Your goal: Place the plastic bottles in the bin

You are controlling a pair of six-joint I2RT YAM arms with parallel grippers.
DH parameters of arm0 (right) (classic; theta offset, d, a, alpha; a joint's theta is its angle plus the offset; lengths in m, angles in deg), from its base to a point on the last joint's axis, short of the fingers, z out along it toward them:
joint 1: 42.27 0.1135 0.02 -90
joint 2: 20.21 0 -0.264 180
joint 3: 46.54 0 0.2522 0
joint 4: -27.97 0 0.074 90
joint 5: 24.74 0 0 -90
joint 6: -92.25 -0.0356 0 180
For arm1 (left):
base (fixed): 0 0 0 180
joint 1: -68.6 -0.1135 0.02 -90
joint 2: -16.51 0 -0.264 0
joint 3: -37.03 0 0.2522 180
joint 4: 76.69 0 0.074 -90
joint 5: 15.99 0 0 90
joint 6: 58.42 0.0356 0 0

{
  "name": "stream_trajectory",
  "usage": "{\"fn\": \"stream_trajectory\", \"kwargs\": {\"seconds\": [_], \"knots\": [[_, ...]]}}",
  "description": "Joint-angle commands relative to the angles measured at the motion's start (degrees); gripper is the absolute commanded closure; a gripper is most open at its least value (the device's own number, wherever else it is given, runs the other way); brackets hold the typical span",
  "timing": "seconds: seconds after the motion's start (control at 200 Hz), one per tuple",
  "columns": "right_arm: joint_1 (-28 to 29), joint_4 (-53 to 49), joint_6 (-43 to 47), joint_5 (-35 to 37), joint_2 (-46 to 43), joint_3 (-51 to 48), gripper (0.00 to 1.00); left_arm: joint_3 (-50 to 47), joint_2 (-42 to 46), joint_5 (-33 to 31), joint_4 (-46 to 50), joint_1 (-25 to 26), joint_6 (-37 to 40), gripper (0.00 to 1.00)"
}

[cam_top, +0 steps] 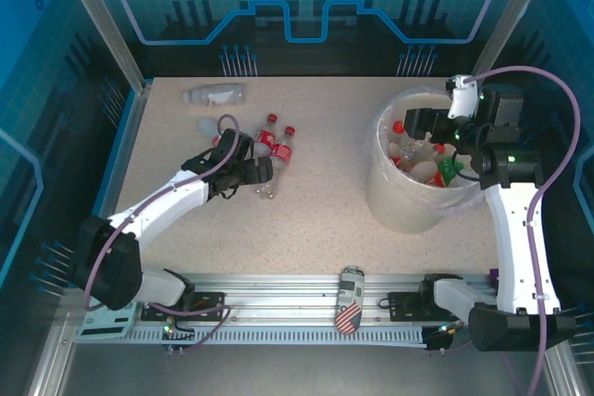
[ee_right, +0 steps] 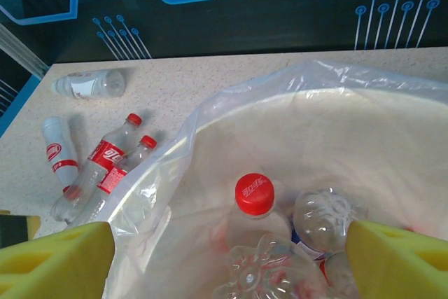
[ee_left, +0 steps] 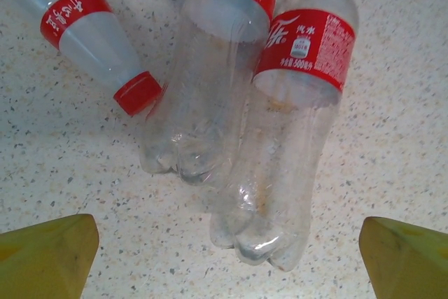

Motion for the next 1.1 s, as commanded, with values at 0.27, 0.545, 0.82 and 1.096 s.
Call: {"fn": "stream_trajectory", "kwargs": {"seconds": [0.27,0.545,0.82,1.096], "knots": [[0.8,-0.9,-0.8,-1.9,-2.6,-1.5,0.14,11.0,-13.9,1.5,4.3,4.3,8.6,0.15],[0.8,-1.3,-1.2,-1.7,-3.7,-1.7,0.14,14.7,-21.9,3.9,4.8,4.5,11.0,0.15],[0.8,-0.8,-1.4,-1.8,-3.5,-1.9,0.13,14.7,-25.8,4.3,3.8,5.2,11.0,0.14],[1.0,-0.5,-2.0,-2.0,-3.6,-2.1,0.13,14.0,-26.1,4.1,2.1,5.8,11.2,0.28]]}}
